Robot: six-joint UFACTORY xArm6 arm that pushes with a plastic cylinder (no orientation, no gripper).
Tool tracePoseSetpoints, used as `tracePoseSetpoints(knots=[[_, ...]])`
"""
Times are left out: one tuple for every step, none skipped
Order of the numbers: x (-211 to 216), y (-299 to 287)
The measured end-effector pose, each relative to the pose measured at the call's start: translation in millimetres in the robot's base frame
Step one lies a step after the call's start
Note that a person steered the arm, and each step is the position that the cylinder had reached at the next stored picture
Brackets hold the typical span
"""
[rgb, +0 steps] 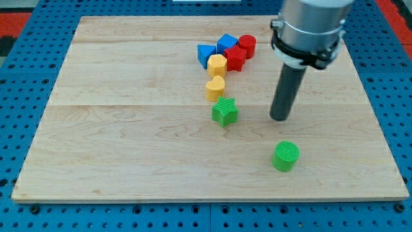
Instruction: Push the green star into the green circle
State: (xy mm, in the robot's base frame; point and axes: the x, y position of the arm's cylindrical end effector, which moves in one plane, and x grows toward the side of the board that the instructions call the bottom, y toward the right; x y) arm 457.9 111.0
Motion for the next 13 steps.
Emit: tracePoseSetpoints(knots=[[-9.4,-49.2],[-9.4,-102.6],[-22.0,-145.5],[-22.0,-189.5],[-2.0,-186.4],[7.2,-159.6],[7.1,-117.7],[6.1,-91.9],[5.2,-76.2],[10.6,-66.3],[51.9,-50.2],[80.4,-47.6],[82.1,-62.7]])
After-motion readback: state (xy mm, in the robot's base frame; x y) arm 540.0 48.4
